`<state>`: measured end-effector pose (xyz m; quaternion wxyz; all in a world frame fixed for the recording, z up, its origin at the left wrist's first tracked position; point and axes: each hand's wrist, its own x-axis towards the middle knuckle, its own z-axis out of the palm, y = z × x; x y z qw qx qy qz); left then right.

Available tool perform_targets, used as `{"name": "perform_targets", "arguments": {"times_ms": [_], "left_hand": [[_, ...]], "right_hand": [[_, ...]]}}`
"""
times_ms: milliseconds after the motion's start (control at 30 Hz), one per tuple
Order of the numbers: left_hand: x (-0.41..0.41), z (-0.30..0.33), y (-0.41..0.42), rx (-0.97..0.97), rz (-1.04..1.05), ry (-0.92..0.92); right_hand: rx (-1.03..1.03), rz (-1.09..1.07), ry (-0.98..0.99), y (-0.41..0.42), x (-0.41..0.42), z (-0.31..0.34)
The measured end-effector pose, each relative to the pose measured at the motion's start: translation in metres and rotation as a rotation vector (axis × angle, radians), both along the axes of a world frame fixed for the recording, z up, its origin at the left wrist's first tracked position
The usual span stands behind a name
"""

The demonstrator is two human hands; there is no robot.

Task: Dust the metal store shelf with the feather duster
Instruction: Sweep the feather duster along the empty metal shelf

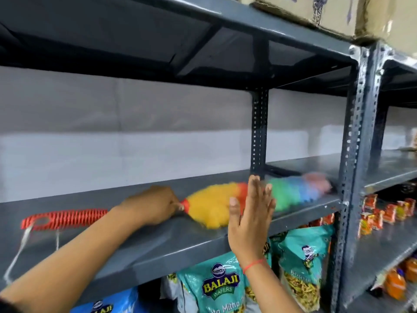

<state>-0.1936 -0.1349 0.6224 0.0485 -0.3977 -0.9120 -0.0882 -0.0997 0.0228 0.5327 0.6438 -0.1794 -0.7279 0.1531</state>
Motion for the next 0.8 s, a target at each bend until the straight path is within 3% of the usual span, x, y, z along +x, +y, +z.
{"name": "perform_targets", "arguments": {"times_ms": [100, 167, 300, 367, 500, 600, 667, 800], "left_hand": [[-0.006, 0.006, -0.003, 0.073, 0.184, 0.156], [-0.005, 0.006, -0.007, 0.133, 0.2, 0.222], [0.007, -0.001, -0.036, 0.032, 0.03, 0.123], [0.006, -0.002, -0.053, -0.039, 0.053, 0.102], [-0.003, 0.0, -0.082, 0.049, 0.287, 0.232], [0.005, -0.014, -0.113, 0.168, 0.129, 0.217], [0.014, -0.025, -0.141, 0.135, 0.053, 0.162], [0.001, -0.03, -0.19, 0.045, 0.268, 0.273]], "right_hand": [[-0.005, -0.017, -0.027, -0.002, 0.002, 0.002], [-0.009, -0.017, -0.032, -0.003, 0.003, 0.002], [0.001, -0.002, -0.022, 0.0, 0.001, -0.001], [-0.003, 0.008, -0.025, -0.001, 0.002, 0.0], [-0.019, 0.006, -0.048, -0.003, 0.003, 0.001], [-0.018, -0.001, -0.03, -0.002, 0.003, 0.0], [-0.011, -0.002, -0.016, -0.002, 0.002, 0.0], [-0.015, 0.037, 0.02, -0.004, 0.002, 0.0]]}}
